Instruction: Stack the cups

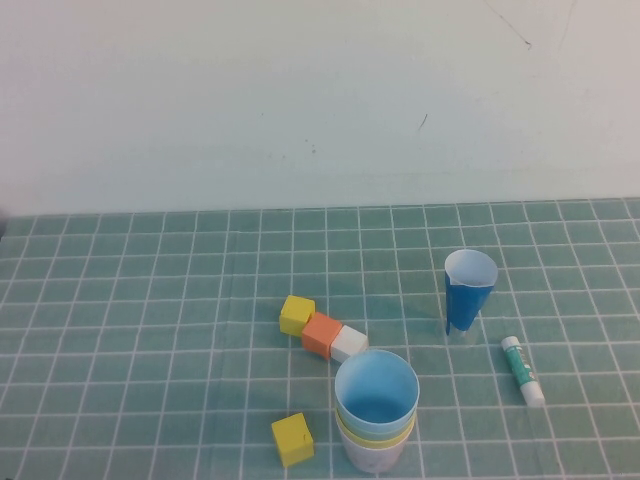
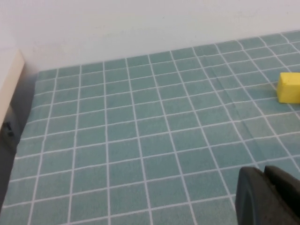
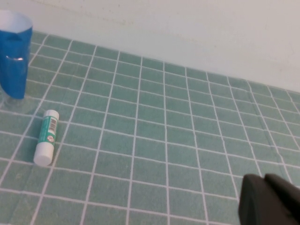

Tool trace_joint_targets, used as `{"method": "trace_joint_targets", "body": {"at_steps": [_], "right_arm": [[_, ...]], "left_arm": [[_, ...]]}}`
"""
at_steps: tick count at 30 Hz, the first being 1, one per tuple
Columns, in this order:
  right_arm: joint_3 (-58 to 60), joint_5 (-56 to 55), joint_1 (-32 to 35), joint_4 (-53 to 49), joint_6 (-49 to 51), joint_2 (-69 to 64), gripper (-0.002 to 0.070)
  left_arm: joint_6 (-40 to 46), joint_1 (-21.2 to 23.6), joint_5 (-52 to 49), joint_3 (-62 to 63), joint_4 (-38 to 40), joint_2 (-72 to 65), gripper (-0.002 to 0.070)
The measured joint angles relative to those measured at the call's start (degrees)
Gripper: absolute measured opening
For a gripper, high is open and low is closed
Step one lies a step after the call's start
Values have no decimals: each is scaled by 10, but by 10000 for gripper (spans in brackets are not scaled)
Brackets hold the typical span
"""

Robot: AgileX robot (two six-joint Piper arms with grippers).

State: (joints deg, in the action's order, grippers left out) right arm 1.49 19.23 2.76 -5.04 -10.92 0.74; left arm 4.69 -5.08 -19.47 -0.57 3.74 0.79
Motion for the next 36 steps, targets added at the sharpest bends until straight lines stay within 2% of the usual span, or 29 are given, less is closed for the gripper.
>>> {"method": "trace_joint_targets", "body": {"at_steps": [10, 36], "right_arm": [[0, 0, 0, 0, 0, 0, -2], [0, 0, 0, -1, 0, 0, -2]], "left_arm": [[5, 49, 4, 0, 1, 0, -2], [5, 51, 7, 0, -22, 0, -2]]}}
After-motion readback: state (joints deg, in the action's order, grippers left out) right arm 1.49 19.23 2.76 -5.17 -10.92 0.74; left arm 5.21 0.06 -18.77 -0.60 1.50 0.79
